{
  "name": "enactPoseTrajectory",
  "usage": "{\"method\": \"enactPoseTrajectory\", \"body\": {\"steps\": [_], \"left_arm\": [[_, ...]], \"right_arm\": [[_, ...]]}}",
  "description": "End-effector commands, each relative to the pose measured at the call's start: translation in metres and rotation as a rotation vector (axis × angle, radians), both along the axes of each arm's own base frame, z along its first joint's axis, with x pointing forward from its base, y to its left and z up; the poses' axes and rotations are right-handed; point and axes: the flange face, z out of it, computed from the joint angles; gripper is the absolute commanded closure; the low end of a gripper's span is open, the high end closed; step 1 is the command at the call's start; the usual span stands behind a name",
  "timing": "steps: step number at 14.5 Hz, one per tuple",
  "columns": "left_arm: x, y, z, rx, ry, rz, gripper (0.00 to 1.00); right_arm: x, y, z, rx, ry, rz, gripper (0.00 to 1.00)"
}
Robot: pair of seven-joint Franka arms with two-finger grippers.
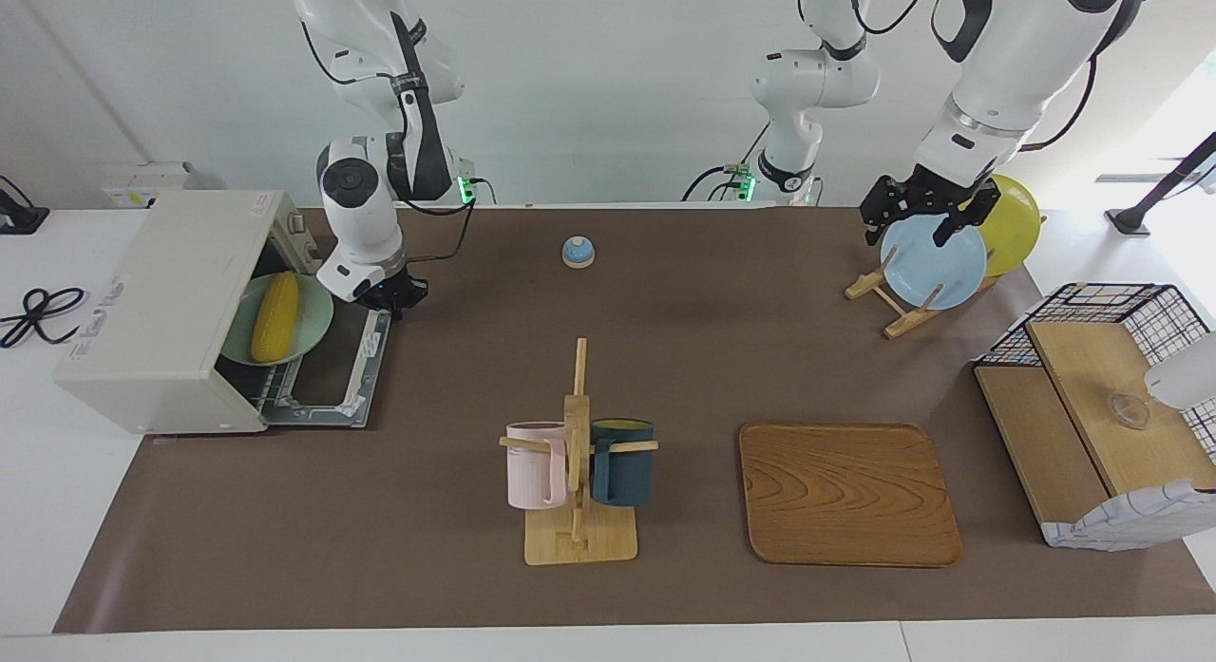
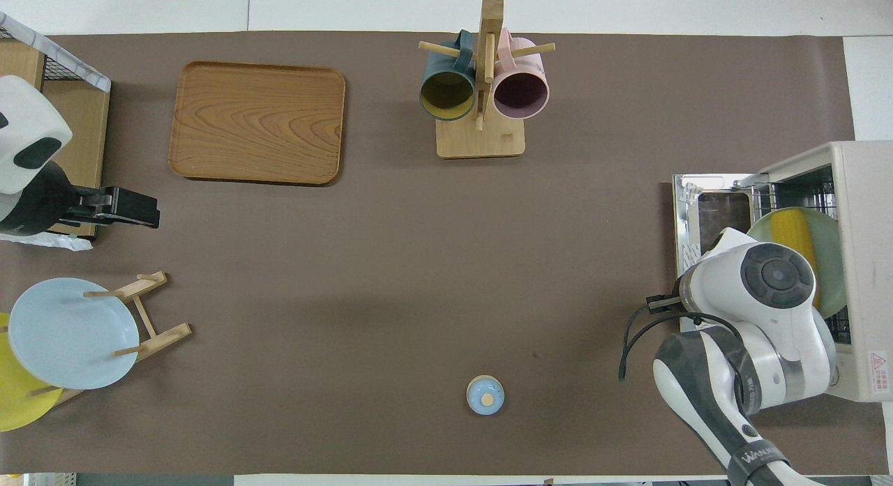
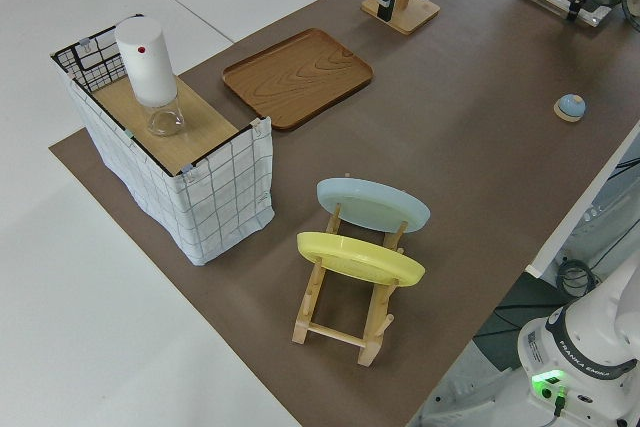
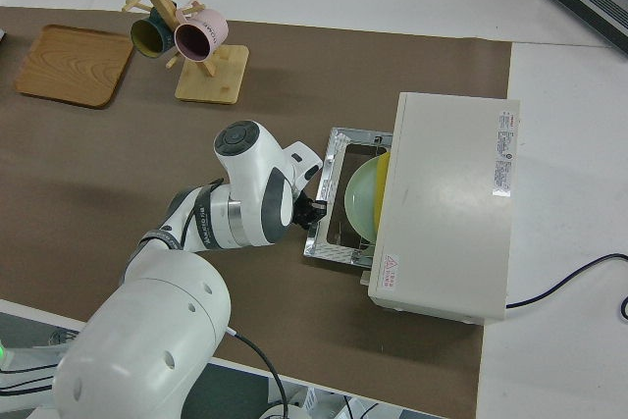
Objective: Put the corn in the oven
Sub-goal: 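Withdraw the right gripper out of the oven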
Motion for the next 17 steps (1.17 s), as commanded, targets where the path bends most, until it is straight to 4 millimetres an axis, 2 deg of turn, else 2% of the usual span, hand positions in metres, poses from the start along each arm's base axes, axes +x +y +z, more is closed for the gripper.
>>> {"method": "enactPoseTrajectory", "body": {"steps": [1, 6, 9, 11, 14, 17], "left_arm": [[-0.002, 0.003, 0.002, -0.004, 0.000, 0.009, 0.00], [-0.002, 0.003, 0.002, -0.004, 0.002, 0.010, 0.00], [-0.002, 0.003, 0.002, -0.004, 0.000, 0.009, 0.00], [-0.002, 0.003, 0.002, -0.004, 0.000, 0.010, 0.00], [-0.002, 0.003, 0.002, -0.004, 0.002, 0.010, 0.00], [-0.002, 0.003, 0.002, -0.004, 0.002, 0.010, 0.00]], "right_arm": [[0.020, -0.027, 0.026, -0.105, 0.007, 0.021, 1.00], [0.049, -0.034, 0.085, -0.176, 0.034, 0.025, 1.00], [0.057, -0.042, 0.114, -0.185, 0.065, 0.064, 1.00], [0.059, -0.054, 0.132, -0.186, 0.083, 0.076, 1.00], [0.055, -0.081, 0.147, -0.178, 0.098, 0.094, 1.00], [0.052, -0.114, 0.148, -0.161, 0.118, 0.126, 1.00]]}}
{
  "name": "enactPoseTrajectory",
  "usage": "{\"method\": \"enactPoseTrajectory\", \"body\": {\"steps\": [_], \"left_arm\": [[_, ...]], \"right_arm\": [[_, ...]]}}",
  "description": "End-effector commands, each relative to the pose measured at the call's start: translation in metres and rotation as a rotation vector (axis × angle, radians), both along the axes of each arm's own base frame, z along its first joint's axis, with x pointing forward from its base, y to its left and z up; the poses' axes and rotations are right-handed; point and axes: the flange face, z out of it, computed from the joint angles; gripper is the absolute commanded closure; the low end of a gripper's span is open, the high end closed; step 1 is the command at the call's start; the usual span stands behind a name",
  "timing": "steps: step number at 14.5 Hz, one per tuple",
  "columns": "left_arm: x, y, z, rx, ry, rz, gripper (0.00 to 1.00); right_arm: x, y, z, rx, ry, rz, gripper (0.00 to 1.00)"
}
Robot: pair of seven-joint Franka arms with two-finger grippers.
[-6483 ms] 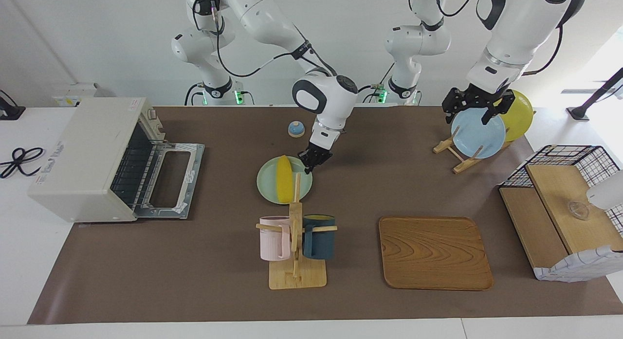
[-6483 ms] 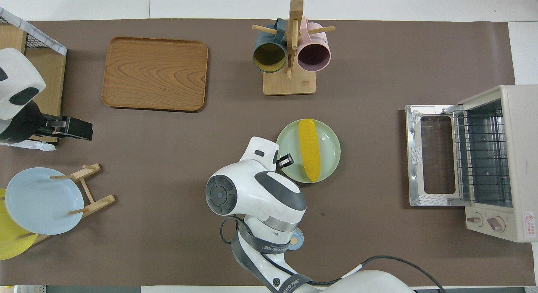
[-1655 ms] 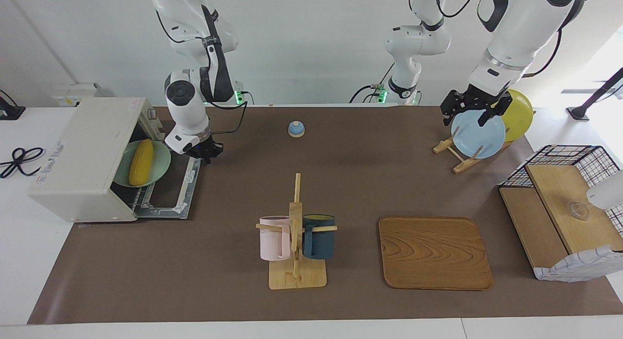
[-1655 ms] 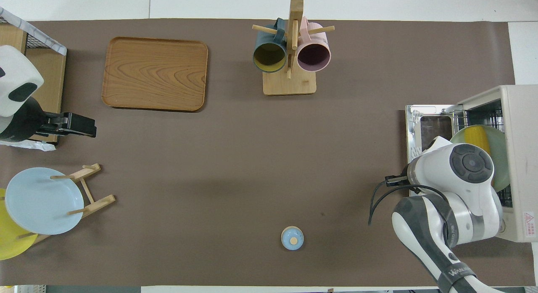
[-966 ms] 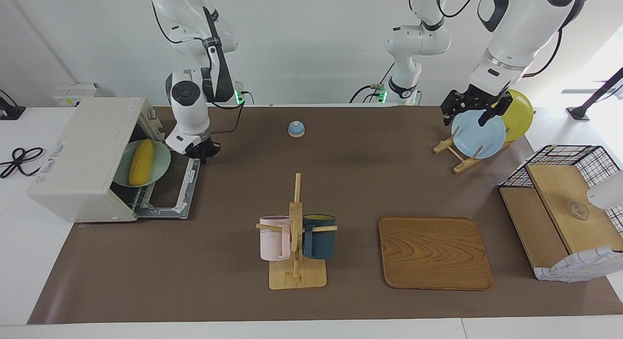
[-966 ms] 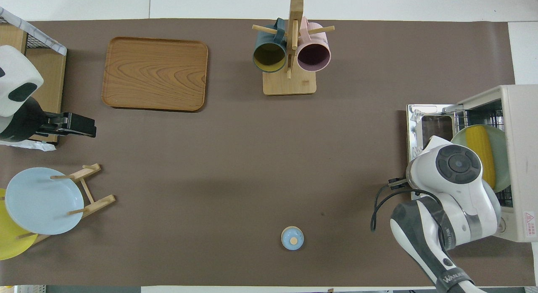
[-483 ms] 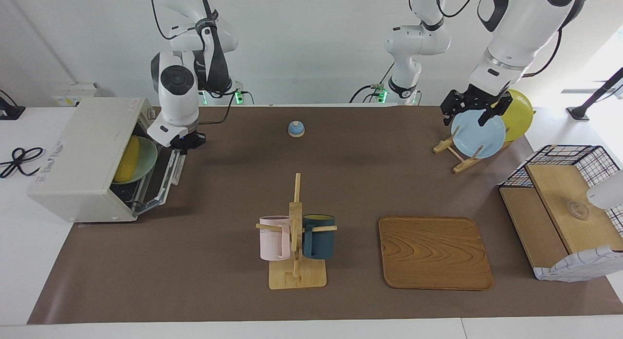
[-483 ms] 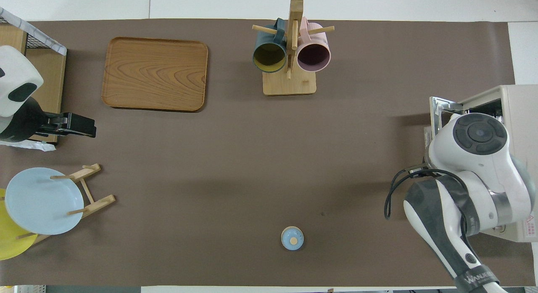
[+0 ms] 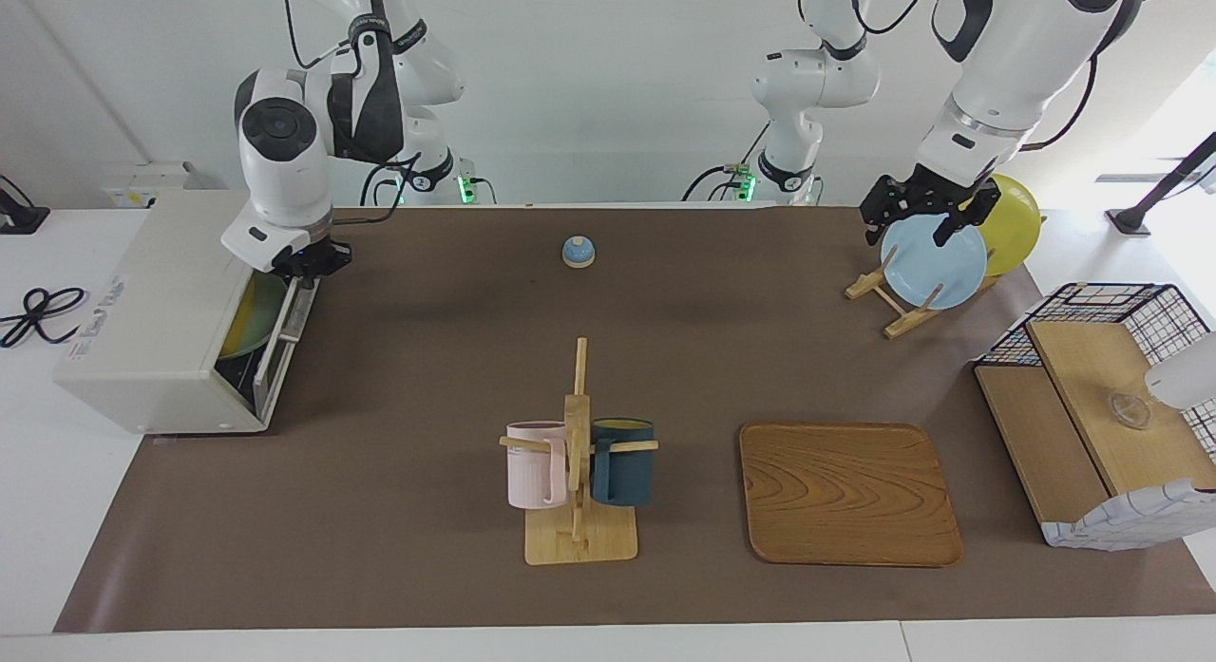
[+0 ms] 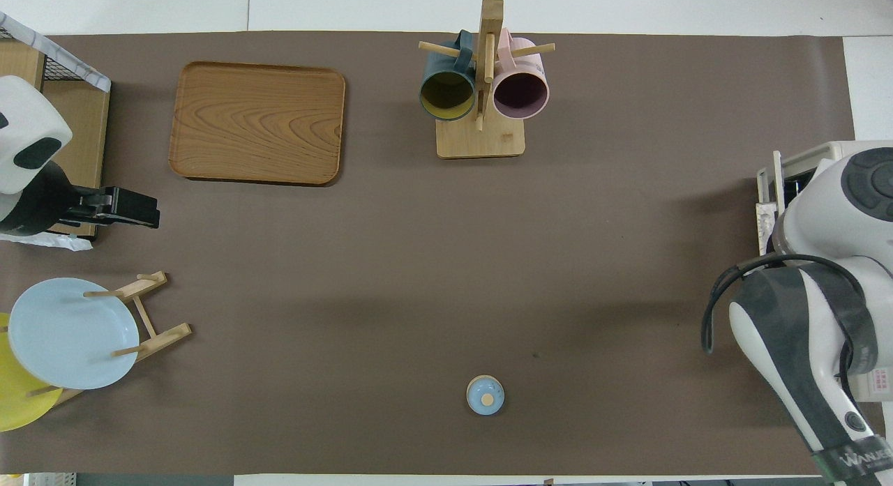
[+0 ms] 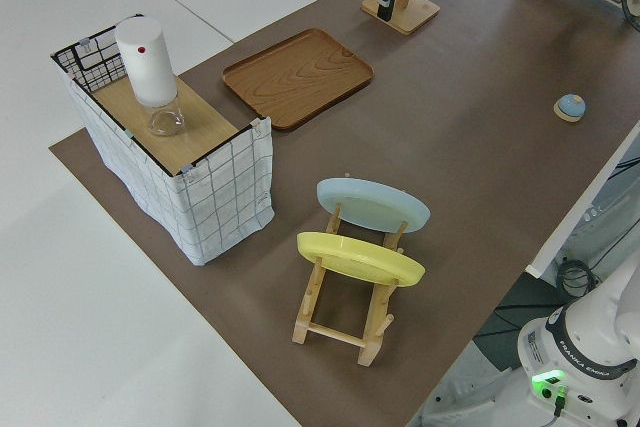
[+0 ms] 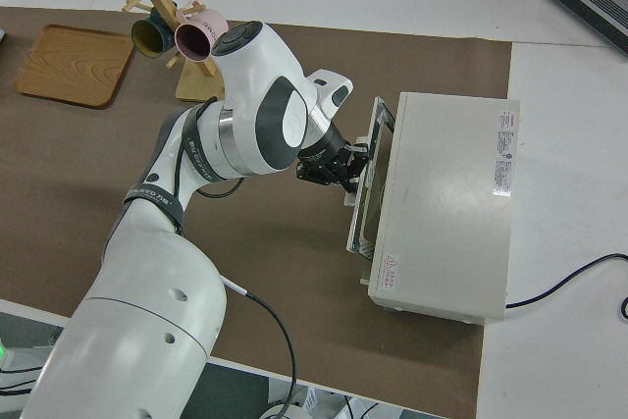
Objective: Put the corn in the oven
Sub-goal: 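Push the oven door closed with the right gripper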
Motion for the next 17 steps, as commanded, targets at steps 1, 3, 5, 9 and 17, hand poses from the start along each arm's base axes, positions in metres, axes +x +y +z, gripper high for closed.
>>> {"method": "enactPoseTrajectory", "body": {"steps": [1, 3, 5, 9, 17], "left_arm": [[-0.002, 0.003, 0.002, -0.004, 0.002, 0.010, 0.00], [-0.002, 0.003, 0.002, -0.004, 0.000, 0.010, 0.00], [-0.002, 0.003, 0.002, -0.004, 0.000, 0.010, 0.00], [-0.002, 0.003, 0.002, -0.004, 0.000, 0.010, 0.00], [-0.002, 0.003, 0.002, -0.004, 0.002, 0.010, 0.00]], "right_arm": [[-0.001, -0.032, -0.006, -0.003, 0.026, 0.037, 1.00], [-0.001, -0.036, -0.002, -0.001, 0.027, 0.042, 1.00], [0.002, -0.036, 0.010, -0.003, 0.023, 0.052, 1.00], [0.014, -0.023, 0.048, 0.003, 0.006, 0.052, 1.00], [0.075, 0.063, 0.122, 0.241, -0.051, 0.017, 1.00]]}}
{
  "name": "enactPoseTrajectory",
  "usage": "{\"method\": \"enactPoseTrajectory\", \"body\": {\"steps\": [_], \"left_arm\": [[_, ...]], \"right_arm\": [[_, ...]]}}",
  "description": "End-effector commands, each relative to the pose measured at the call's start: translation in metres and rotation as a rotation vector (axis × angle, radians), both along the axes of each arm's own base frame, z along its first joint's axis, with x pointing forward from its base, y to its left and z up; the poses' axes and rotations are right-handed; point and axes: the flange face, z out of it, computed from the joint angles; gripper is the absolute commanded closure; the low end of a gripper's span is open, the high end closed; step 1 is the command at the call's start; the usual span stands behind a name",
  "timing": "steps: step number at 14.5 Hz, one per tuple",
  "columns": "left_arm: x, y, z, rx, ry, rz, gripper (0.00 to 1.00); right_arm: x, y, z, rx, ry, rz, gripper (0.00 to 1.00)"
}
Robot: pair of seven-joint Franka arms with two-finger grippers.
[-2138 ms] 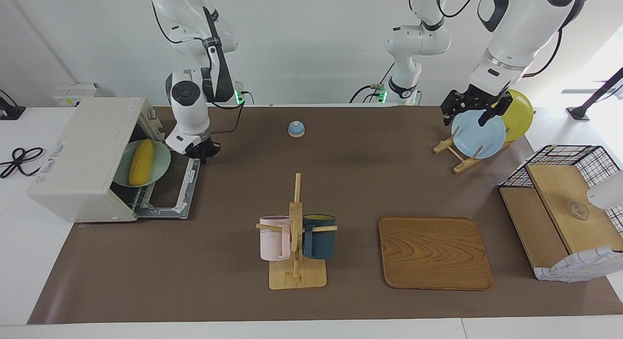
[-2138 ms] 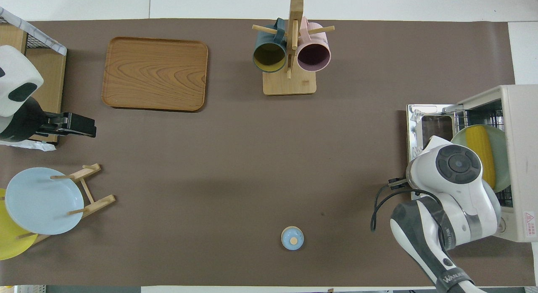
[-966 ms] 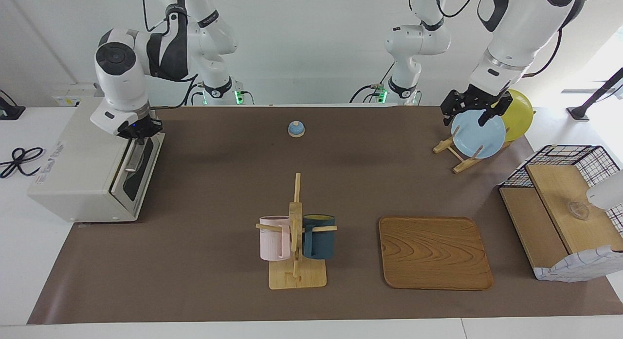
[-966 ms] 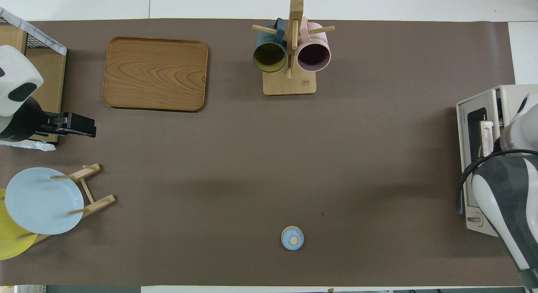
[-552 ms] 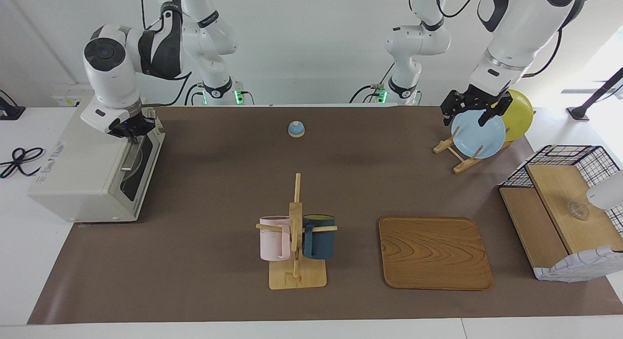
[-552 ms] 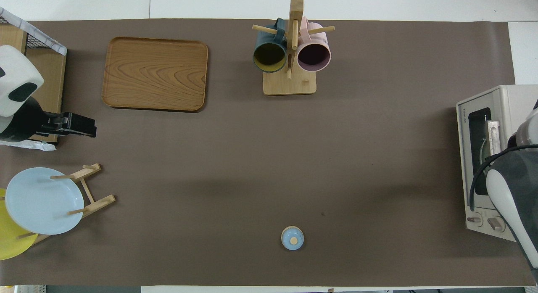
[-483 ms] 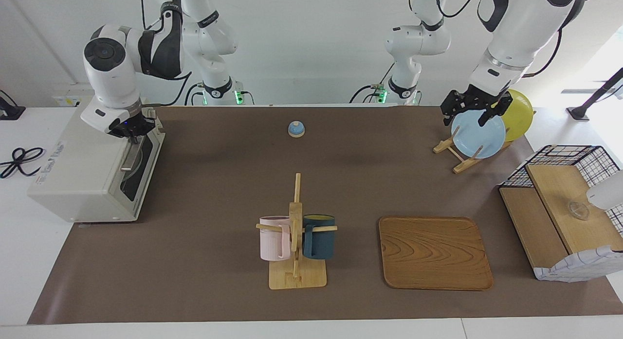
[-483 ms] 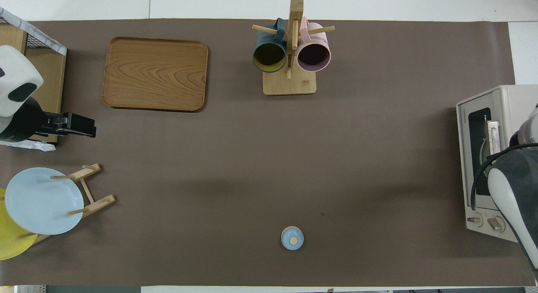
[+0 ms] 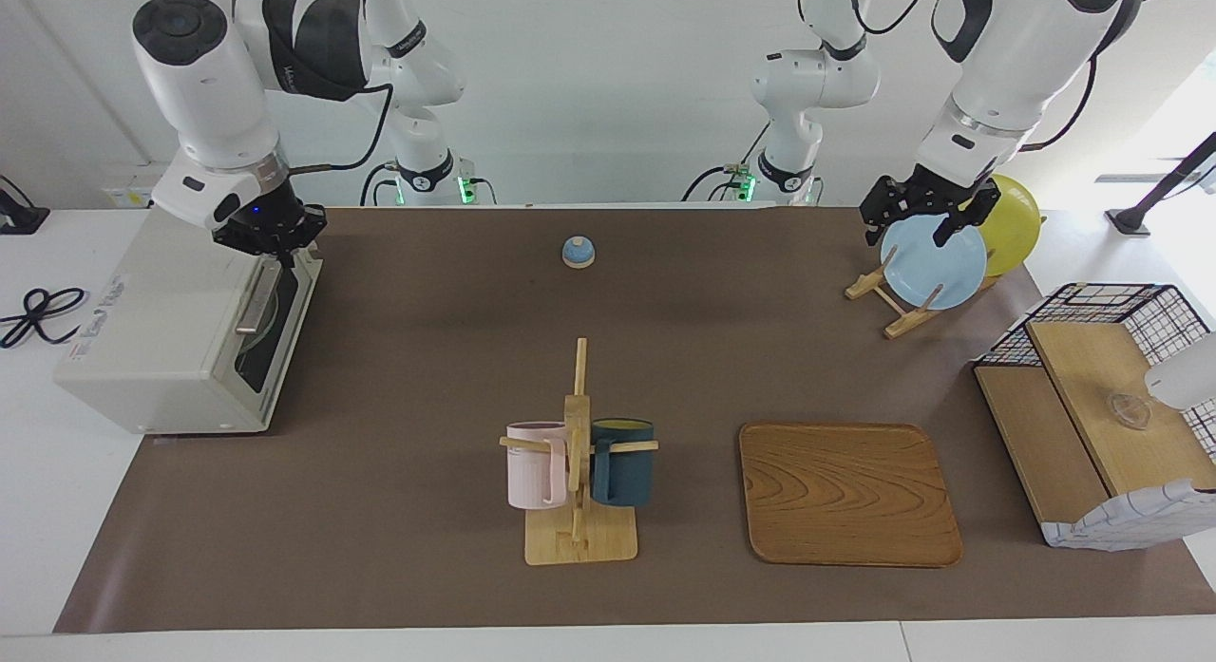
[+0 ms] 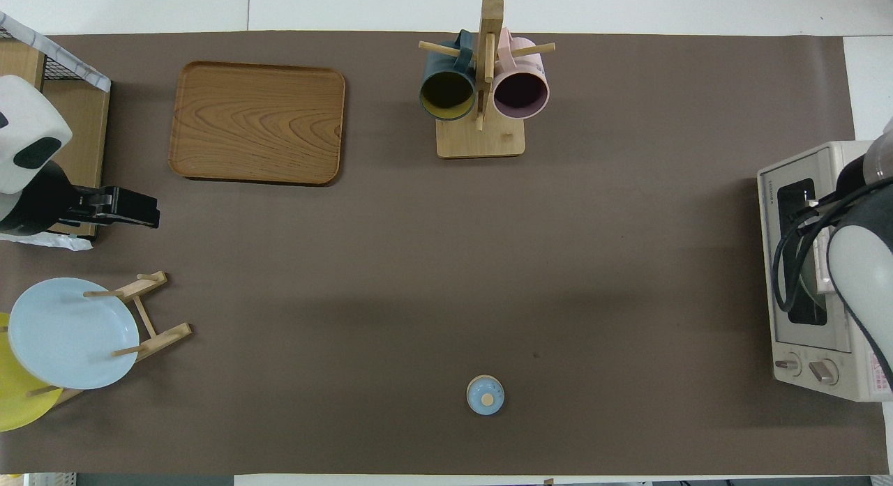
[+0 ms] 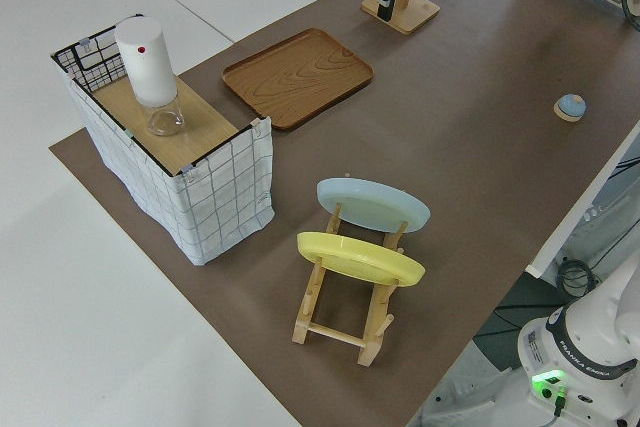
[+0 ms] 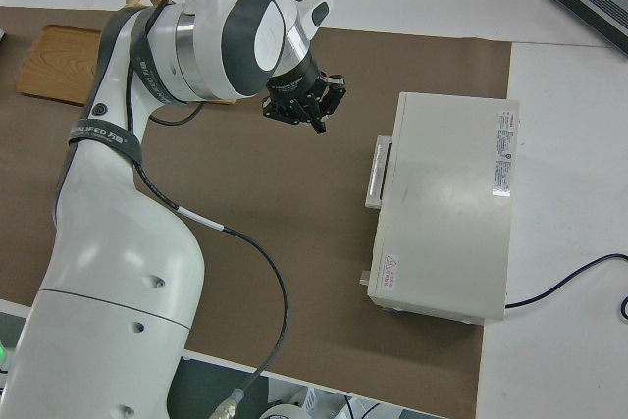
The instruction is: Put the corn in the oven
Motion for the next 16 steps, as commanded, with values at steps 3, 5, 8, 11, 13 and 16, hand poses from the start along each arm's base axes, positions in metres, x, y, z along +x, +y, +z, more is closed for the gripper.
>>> {"method": "enactPoseTrajectory", "body": {"steps": [3, 5, 8, 11, 13, 16], "left_arm": [[-0.002, 0.003, 0.002, -0.004, 0.000, 0.010, 0.00], [-0.002, 0.003, 0.002, -0.004, 0.000, 0.010, 0.00], [-0.002, 0.003, 0.002, -0.004, 0.002, 0.010, 0.00], [-0.002, 0.003, 0.002, -0.004, 0.000, 0.010, 0.00], [-0.002, 0.003, 0.002, -0.004, 0.002, 0.010, 0.00], [-0.002, 0.003, 0.002, -0.004, 0.000, 0.010, 0.00]], "right_arm": [[0.009, 0.036, 0.007, 0.108, 0.120, -0.201, 1.00], [0.006, 0.046, 0.004, 0.096, 0.136, -0.183, 0.92], [0.007, 0.035, 0.008, 0.102, 0.116, -0.195, 0.00], [0.010, 0.035, 0.006, 0.105, 0.118, -0.196, 0.00], [0.010, 0.043, 0.007, 0.088, 0.113, -0.187, 0.00], [0.010, 0.034, 0.015, 0.070, 0.080, -0.194, 0.00]]}}
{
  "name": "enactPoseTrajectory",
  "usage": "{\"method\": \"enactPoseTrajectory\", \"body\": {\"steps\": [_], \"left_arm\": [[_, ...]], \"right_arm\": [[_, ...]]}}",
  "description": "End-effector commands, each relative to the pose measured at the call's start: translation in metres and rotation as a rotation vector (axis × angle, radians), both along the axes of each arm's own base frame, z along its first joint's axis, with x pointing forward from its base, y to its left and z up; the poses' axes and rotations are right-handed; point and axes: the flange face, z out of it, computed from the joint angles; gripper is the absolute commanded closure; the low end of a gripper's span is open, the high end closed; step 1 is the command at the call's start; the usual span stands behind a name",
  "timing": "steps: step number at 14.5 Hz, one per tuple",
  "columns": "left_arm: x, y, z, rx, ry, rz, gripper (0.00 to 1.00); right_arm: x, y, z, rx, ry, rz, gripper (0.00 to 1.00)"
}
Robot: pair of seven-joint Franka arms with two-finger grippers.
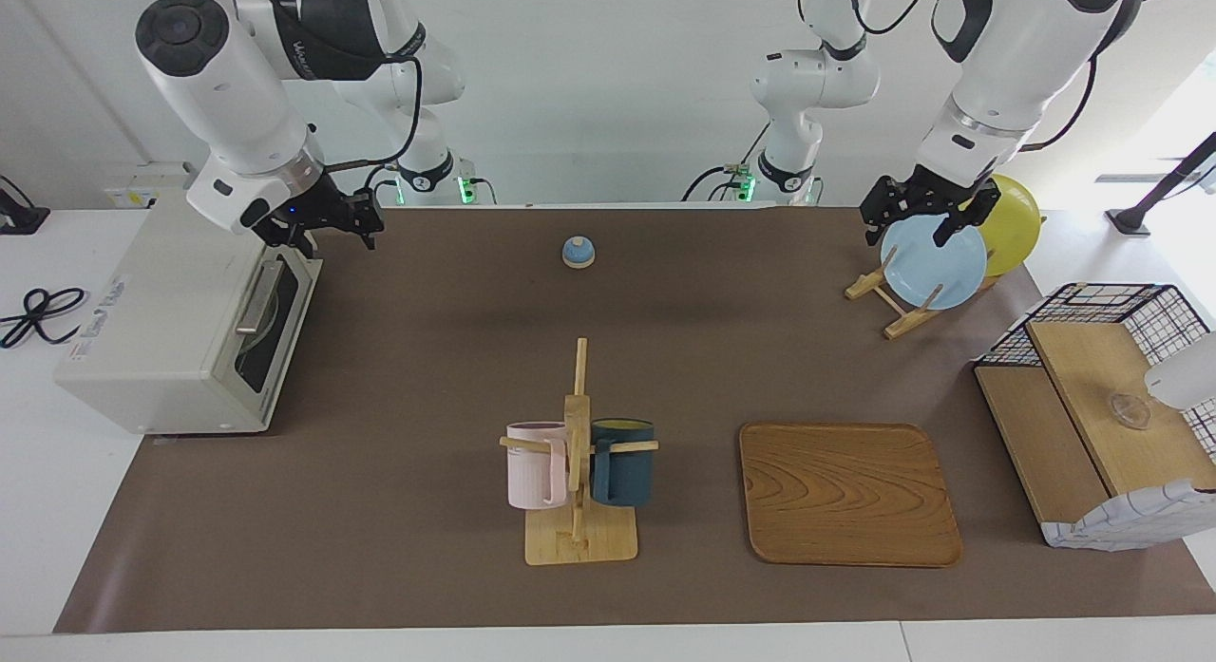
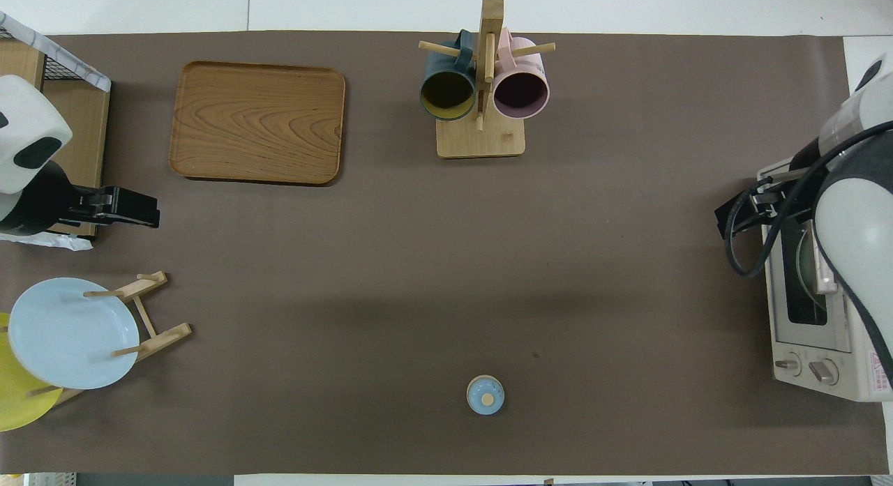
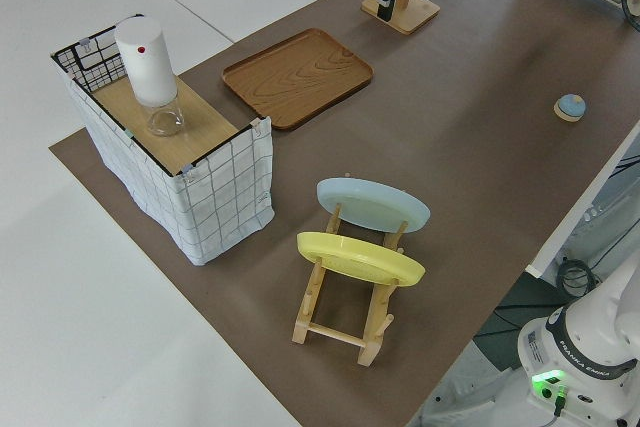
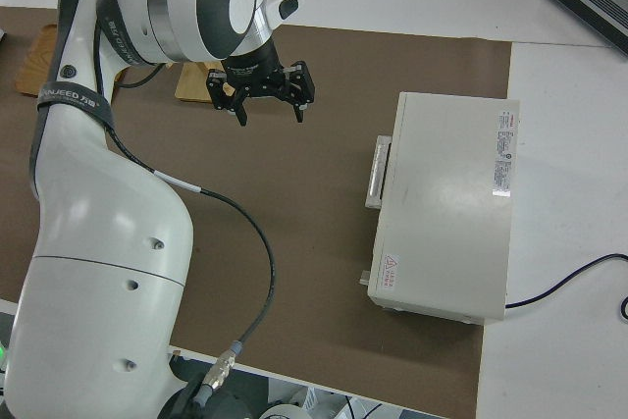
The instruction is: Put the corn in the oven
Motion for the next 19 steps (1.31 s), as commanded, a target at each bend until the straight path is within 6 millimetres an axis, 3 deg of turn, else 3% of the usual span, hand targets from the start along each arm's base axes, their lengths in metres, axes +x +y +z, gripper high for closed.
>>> {"method": "enactPoseTrajectory", "body": {"steps": [1, 6, 8, 19], "left_arm": [[-0.002, 0.003, 0.002, -0.004, 0.002, 0.010, 0.00], [-0.002, 0.003, 0.002, -0.004, 0.002, 0.010, 0.00], [-0.002, 0.003, 0.002, -0.004, 0.002, 0.010, 0.00], [-0.002, 0.003, 0.002, -0.004, 0.000, 0.010, 0.00]], "right_arm": [[0.001, -0.017, 0.010, -0.011, -0.017, -0.034, 0.00], [-0.006, -0.024, 0.019, -0.003, -0.040, -0.051, 0.00], [-0.008, -0.037, 0.024, -0.001, -0.052, -0.077, 0.00], [-0.008, -0.038, 0.022, -0.014, -0.074, -0.133, 0.00]]}}
